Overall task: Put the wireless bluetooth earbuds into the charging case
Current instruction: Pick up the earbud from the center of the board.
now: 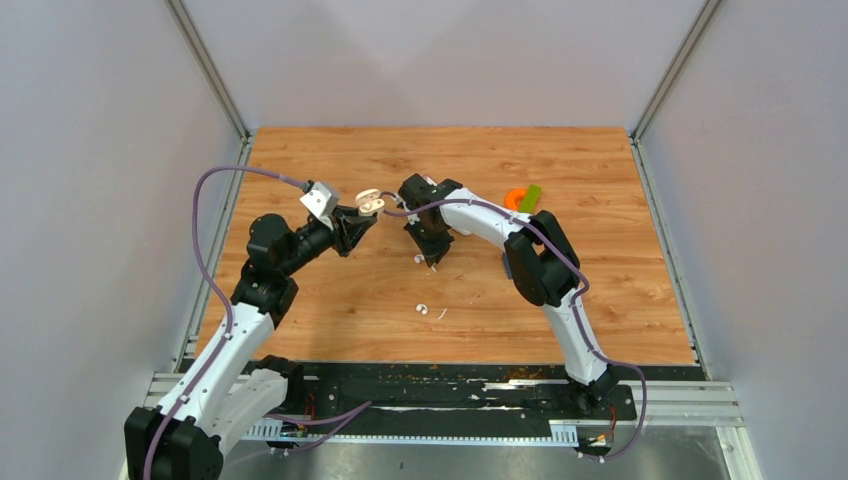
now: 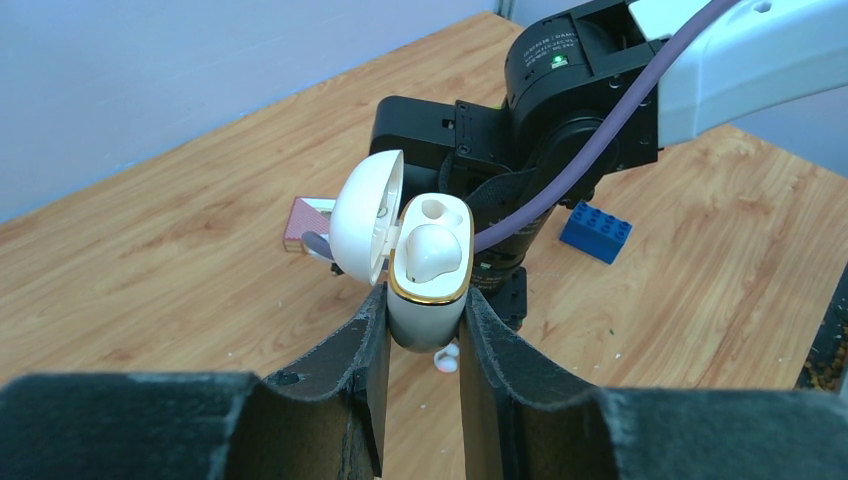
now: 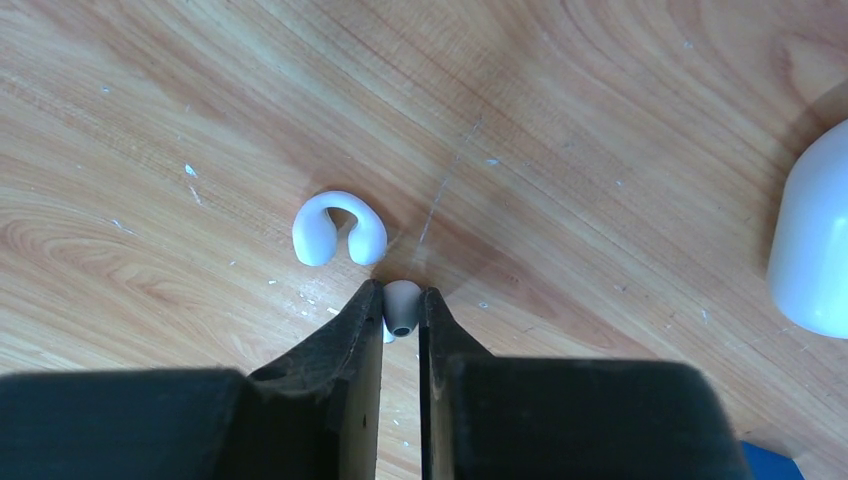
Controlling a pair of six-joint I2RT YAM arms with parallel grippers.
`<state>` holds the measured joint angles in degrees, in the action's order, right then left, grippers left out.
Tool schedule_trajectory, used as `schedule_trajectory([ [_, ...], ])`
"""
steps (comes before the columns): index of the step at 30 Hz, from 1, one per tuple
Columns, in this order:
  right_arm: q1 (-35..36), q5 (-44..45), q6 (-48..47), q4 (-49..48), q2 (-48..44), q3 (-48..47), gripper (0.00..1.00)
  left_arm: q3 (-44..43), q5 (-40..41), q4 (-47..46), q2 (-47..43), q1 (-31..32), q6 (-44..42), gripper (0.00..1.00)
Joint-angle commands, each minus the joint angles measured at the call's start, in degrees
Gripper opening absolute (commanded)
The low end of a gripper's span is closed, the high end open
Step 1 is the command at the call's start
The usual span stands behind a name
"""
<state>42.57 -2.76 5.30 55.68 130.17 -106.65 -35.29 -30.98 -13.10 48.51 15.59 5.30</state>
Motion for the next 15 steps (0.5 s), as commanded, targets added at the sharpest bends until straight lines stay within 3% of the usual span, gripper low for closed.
schedule_trajectory([
  [1,-0.29,1.01,0.71,1.06,-2.36,1.11,0.0,0.0,-0.16,-2.71,-0.05,-0.37,0.41,0.0],
  [10,-5.08,2.26,-0.79,-6.19,-21.71,4.33,0.0,-3.22,-0.62,-8.28,4.39,-0.3,2.89,0.0],
  [15,-7.02,0.3,0.35,-14.9,-34.01,6.76,0.0,-5.21,-1.71,-13.33,9.26,-0.31,5.97,0.0],
])
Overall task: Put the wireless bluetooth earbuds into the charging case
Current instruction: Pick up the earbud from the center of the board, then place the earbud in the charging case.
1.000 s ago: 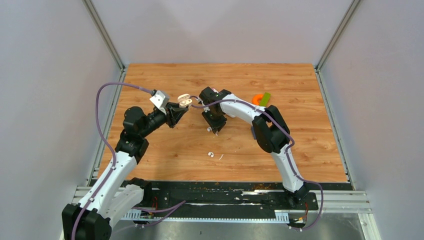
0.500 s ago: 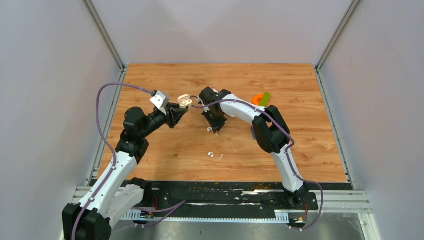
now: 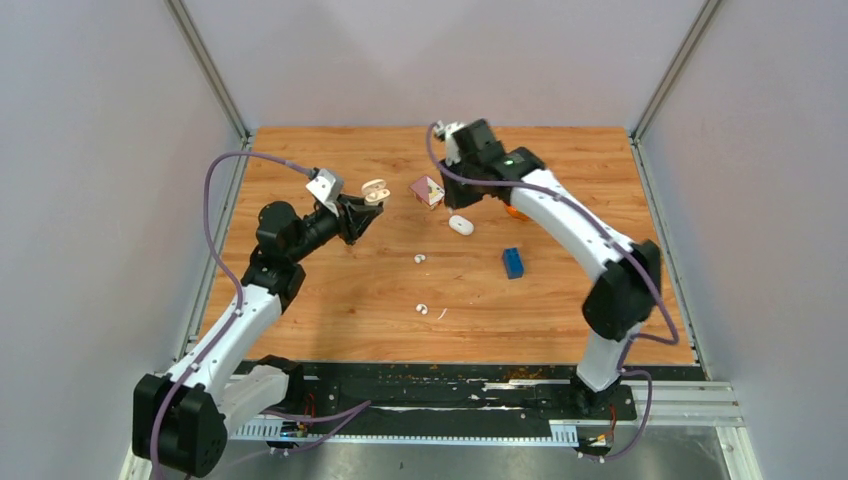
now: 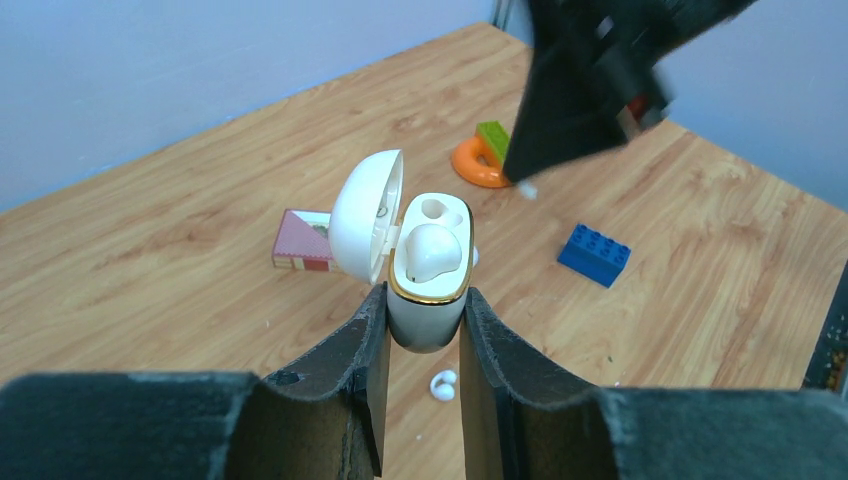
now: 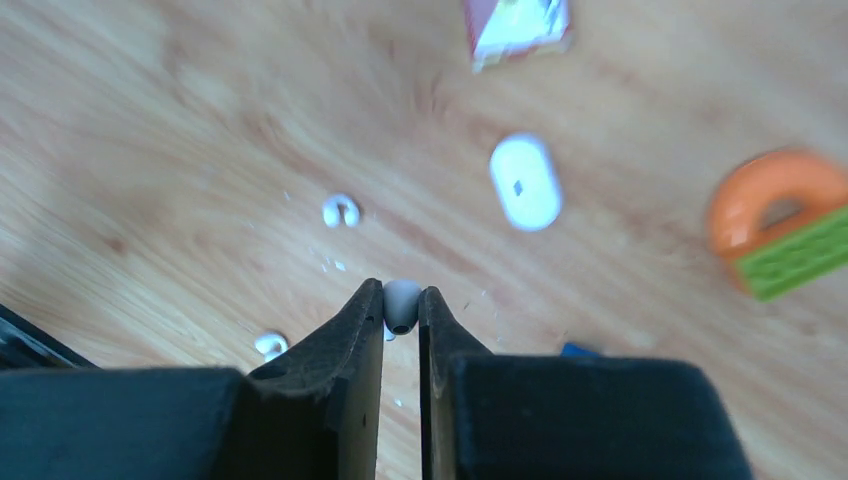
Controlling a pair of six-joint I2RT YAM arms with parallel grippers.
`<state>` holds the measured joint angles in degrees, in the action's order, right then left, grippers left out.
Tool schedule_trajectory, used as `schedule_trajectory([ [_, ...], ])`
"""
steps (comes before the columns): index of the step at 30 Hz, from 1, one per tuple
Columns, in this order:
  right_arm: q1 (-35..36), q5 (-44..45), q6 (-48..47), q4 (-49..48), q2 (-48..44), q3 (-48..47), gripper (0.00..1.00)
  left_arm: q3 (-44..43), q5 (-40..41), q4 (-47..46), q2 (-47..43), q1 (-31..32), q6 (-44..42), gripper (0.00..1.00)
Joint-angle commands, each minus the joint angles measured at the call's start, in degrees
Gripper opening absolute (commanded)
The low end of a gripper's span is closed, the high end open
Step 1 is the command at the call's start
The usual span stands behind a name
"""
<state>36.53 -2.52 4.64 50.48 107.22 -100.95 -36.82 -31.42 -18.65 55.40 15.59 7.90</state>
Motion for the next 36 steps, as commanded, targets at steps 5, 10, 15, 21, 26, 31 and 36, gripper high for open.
schedule_trajectory([
  [5,-0.42,-0.07,2.51,-26.91,-21.03,5.9,0.0,-6.46,-2.46,-12.74,6.99,0.75,6.61,0.0],
  [10,4.14,2.25,-3.43,-42.06,-23.81,5.9,0.0,-10.32,0.43,-15.51,9.49,4.32,9.21,0.0],
  [15,9.12,7.66,-8.04,-49.87,-23.31,5.75,0.0,-13.13,4.5,-16.28,10.55,6.26,11.84,0.0],
  [21,10.78,10.73,-7.25,-49.2,-21.13,4.57,0.0,-14.68,4.67,-15.83,9.97,6.38,11.76,0.0],
  [26,11.34,11.2,-8.4,-48.37,-20.84,5.86,0.0,-14.6,4.55,-15.88,9.23,6.38,12.29,0.0],
  [31,11.36,11.16,-8.62,-47.67,-20.4,6.48,0.0,-14.51,4.36,-15.73,8.88,6.38,12.46,0.0],
  [36,11.61,10.0,-8.18,-47.59,-20.21,6.63,0.0,-14.6,4.11,-15.88,8.87,6.37,12.7,0.0],
])
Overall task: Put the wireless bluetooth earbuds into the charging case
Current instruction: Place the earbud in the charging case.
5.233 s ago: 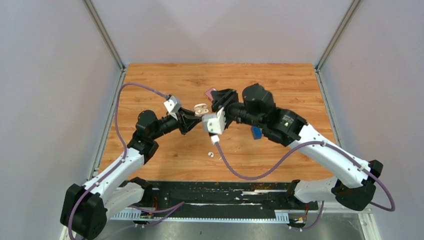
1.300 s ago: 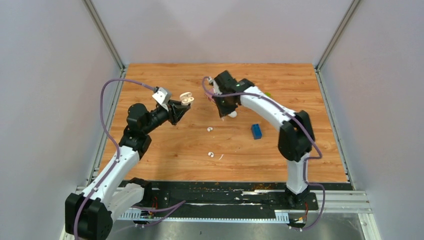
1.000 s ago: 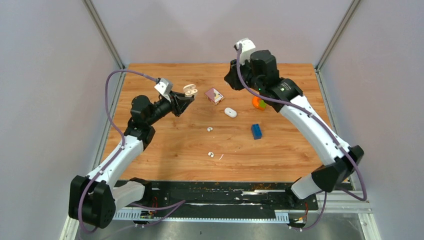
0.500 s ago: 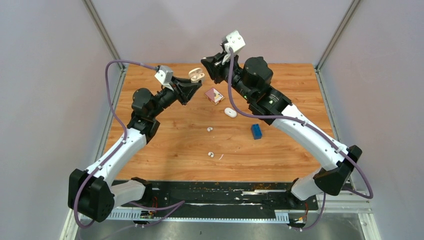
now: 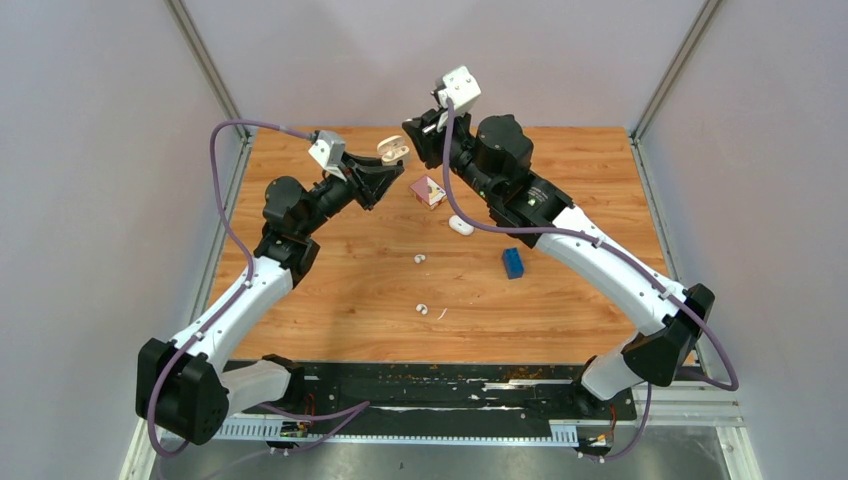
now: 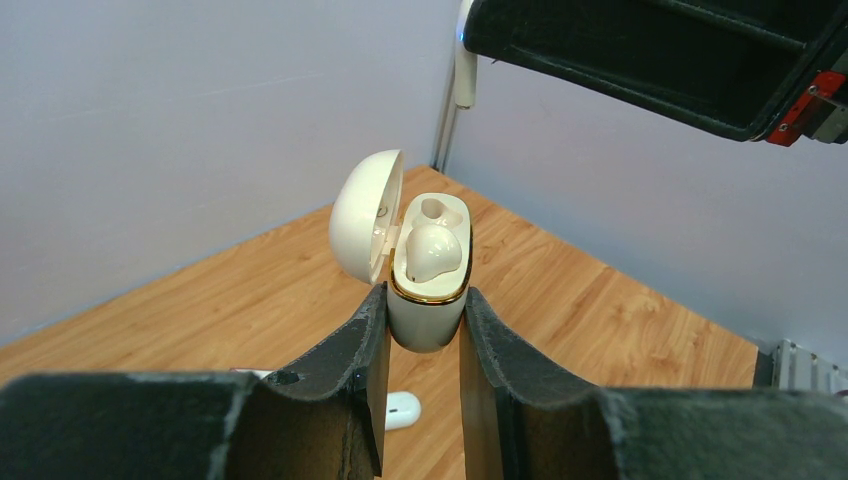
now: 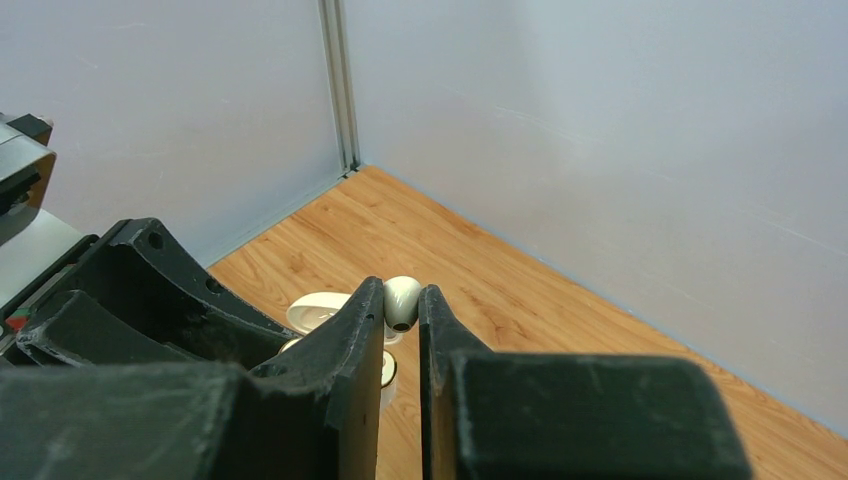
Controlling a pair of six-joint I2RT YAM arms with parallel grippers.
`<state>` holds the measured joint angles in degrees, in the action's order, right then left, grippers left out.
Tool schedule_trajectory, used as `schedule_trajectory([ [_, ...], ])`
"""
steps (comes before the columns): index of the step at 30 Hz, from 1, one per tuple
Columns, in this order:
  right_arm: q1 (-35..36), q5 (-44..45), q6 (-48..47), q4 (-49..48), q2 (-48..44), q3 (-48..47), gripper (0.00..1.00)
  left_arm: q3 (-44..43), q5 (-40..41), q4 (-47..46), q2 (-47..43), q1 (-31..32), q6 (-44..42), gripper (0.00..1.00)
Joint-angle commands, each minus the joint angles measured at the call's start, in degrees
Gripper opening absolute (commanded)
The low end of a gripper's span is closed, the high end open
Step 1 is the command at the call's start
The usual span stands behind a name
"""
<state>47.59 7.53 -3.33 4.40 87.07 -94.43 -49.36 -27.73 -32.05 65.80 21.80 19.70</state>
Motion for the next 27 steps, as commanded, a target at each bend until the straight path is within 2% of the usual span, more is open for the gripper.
schedule_trajectory([
  [1,0.56,-0.2,0.08,-1.31,0.02,0.15,0.0,-2.05,0.54,-2.53,-1.47,0.17,1.02,0.0],
  [27,2.06,1.27,-1.23,-3.96,0.44,3.75,0.0,-3.11,1.18,-2.5,-1.78,0.17,2.81,0.0],
])
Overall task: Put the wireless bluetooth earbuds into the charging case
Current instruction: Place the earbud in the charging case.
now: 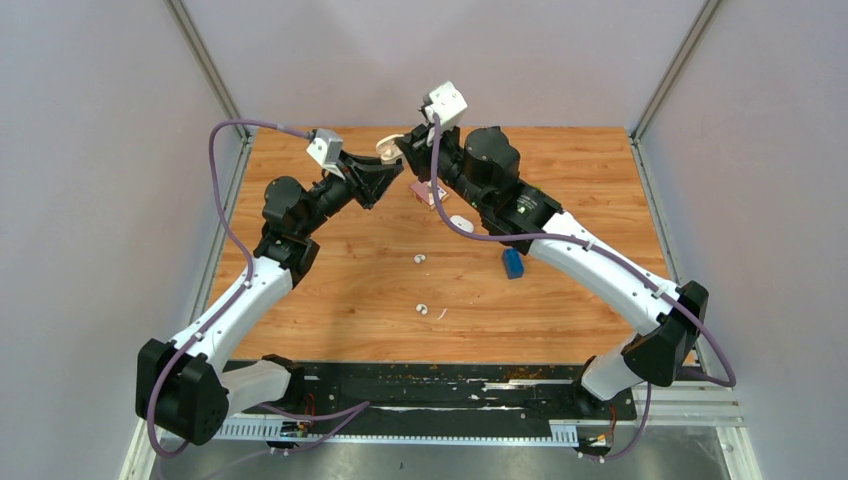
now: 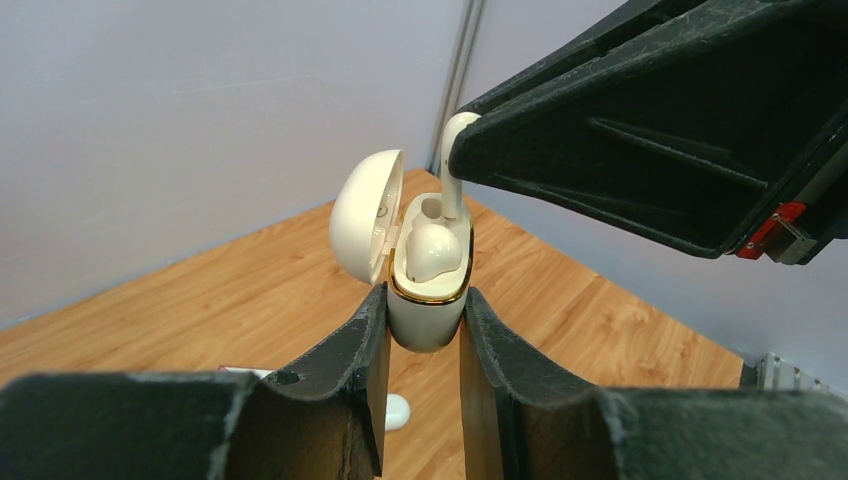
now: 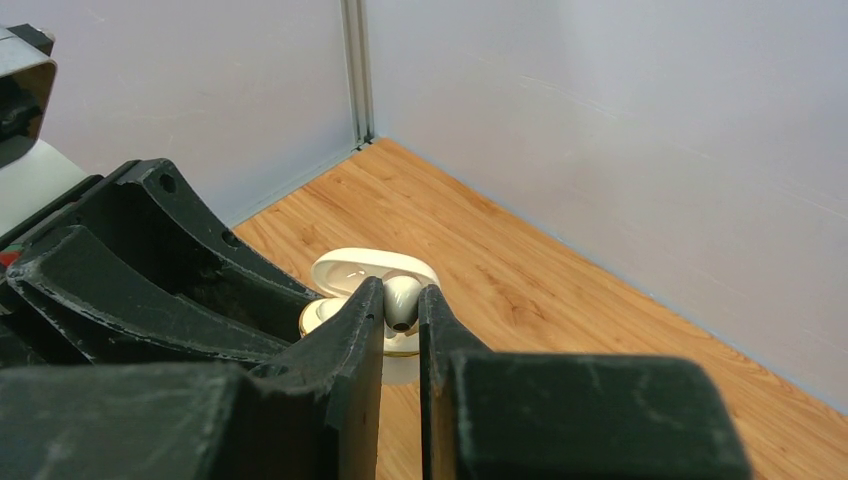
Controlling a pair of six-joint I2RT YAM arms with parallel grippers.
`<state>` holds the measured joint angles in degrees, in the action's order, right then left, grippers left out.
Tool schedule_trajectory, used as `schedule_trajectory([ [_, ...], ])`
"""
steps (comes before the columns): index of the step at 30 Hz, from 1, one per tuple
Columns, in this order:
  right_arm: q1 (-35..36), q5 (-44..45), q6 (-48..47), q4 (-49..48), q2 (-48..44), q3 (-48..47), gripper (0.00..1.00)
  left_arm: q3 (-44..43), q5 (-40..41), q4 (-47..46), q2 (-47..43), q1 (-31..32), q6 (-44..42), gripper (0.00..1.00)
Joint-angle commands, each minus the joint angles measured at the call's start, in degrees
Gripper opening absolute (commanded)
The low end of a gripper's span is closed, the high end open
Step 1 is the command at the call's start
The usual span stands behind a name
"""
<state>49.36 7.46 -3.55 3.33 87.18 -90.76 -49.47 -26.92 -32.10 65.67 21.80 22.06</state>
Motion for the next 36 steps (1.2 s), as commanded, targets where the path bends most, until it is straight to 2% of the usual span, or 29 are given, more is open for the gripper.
schedule_trajectory([
  [1,0.29,1.68,-1.08,-2.83,0.42,0.17,0.0,-2.96,0.31,-2.51,-1.68,0.17,0.44,0.0],
  [26,0.29,3.68,-2.87,-4.0,1.67,1.53,0.0,-2.56,0.89,-2.75,-1.57,0.08,0.06,0.0],
  [33,0.29,3.29,-0.69,-1.27,1.46,0.78,0.13,-1.88,2.07,-2.97,-1.34,0.08,-0.44,0.0],
  [36,0.29,3.79,0.04,-0.33,1.89,0.13,0.15,-1.68,2.24,-3.16,-1.33,0.08,-0.46,0.0],
])
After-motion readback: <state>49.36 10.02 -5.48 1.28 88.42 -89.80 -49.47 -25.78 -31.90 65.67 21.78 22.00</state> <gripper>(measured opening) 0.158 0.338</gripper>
